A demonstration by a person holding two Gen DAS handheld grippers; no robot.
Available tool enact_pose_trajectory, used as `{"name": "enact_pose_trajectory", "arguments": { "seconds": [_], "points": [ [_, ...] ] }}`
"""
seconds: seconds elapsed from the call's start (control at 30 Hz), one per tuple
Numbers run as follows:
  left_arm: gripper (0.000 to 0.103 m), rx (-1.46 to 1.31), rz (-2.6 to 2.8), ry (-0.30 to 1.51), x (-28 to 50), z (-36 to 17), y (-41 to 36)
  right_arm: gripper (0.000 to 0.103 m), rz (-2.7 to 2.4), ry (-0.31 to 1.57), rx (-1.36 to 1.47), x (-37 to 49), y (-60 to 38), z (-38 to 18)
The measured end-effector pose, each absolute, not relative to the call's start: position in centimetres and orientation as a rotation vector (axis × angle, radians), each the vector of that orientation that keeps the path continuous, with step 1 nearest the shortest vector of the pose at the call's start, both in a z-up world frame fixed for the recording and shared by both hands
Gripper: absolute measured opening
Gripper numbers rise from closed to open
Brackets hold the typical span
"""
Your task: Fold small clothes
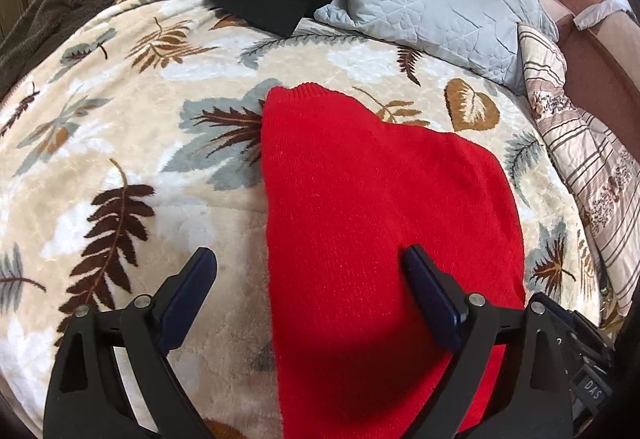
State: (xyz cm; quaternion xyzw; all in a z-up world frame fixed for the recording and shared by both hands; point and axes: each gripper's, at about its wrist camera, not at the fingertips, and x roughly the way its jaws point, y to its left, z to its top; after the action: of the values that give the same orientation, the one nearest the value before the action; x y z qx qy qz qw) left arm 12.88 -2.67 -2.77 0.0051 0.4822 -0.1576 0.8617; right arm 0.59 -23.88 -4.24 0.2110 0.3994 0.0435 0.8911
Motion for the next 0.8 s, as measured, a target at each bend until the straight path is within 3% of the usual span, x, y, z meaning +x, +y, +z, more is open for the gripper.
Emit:
{"name": "enact_pose_trajectory", "arguments": {
  "seconds": [0.13, 0.17, 0.2, 0.23, 0.27, 0.37, 0.47, 0.67, 0.73, 0.8],
  "points": [
    [0.095, 0.011, -0.324, 1.029, 12.7, -2.3, -2.6, 0.04, 0.134, 0.859, 0.461, 1.2, -23.6, -5.0],
    [0.095, 0.005, -0.333, 1.036, 12.6, -2.0, -2.4, 0.032, 0.142, 0.857, 0.456, 1.2, -23.5, -4.9],
    [0.095, -0.001, -0.344, 1.04, 12.5, -1.6, -2.1, 0.016, 0.173, 0.841, 0.442, 1.1, -23.3, -4.6],
    [0.094, -0.012, -0.356, 1.04, 12.2, -0.9, -1.6, 0.013, 0.175, 0.82, 0.42, 0.8, -23.3, -4.2],
    [0.094, -0.024, -0.365, 1.03, 11.8, -0.2, -1.0, 0.001, 0.18, 0.798, 0.41, 0.6, -23.3, -3.7],
    [0.095, -0.04, -0.381, 1.01, 10.6, 1.0, 0.8, 0.0, 0.154, 0.749, 0.406, 0.1, -24.2, -3.0],
    [0.095, 0.031, -0.361, 1.061, 9.8, -0.9, 1.0, 0.0, 0.122, 0.857, 0.432, 1.1, -25.1, -5.5],
    [0.096, -0.034, -0.387, 1.118, 9.6, -3.4, 1.6, 0.009, 0.156, 0.782, 0.65, 1.9, -26.4, -5.3],
    [0.096, -0.041, -0.389, 1.132, 9.8, -3.3, 1.5, 0.019, 0.176, 0.764, 0.647, 3.0, -25.7, -4.6],
    [0.096, -0.028, -0.389, 1.129, 9.7, -3.3, 1.3, 0.044, 0.181, 0.812, 0.587, 4.7, -24.2, -4.9]
  ]
}}
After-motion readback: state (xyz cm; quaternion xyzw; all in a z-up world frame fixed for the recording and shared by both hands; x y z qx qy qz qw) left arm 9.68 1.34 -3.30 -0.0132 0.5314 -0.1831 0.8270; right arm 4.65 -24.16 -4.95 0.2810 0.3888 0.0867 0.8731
